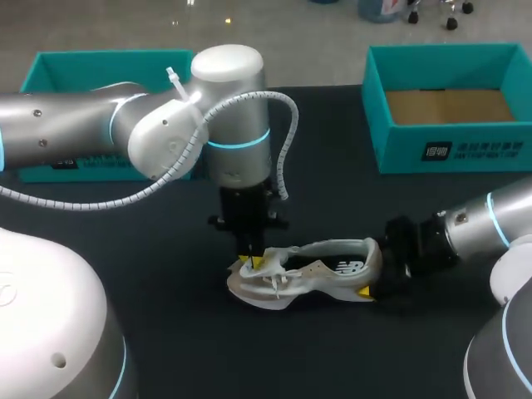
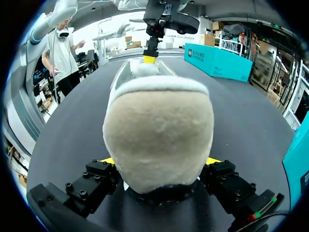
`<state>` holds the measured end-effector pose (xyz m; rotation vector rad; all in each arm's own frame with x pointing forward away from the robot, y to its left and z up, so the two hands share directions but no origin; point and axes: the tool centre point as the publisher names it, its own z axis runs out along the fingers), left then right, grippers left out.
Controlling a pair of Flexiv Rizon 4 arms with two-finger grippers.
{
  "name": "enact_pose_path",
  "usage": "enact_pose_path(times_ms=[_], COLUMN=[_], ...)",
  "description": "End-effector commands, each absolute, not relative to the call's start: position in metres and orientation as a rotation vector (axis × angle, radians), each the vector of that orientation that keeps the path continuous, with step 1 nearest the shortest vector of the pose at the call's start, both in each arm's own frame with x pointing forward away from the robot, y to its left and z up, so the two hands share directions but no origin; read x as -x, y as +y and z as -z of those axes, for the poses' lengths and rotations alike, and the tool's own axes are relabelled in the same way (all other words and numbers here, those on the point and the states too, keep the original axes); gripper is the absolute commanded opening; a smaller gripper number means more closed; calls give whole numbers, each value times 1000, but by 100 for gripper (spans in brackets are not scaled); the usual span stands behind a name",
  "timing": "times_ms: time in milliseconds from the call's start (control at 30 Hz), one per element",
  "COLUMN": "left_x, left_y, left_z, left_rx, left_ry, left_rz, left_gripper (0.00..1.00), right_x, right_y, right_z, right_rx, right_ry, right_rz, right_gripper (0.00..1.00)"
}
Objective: Take the shoe out of the shoebox, open the shoe tongue, remove and reinsert the insole, then place the shoe into the shoebox
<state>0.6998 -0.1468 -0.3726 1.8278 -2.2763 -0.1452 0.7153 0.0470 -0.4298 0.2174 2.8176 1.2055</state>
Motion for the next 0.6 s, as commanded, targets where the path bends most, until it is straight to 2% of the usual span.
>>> enact_pose_path(times_ms=[33, 67, 600], left_x=[-700, -700, -704], left_y=[-151, -151, -153], left_z=[370, 368, 322], left_rx=[-1824, -1824, -1786], left_ry=[-2283, -2282, -2332], left_rz=[145, 142, -50], left_gripper=[91, 100, 100], right_x=[-716, -716, -716], right_y=[48, 48, 48], right_z=[432, 432, 432], right_rx=[-218, -218, -218], right_ry=[2816, 2816, 2816], right_rz=[-1205, -1205, -1205], right_gripper=[0, 0, 0])
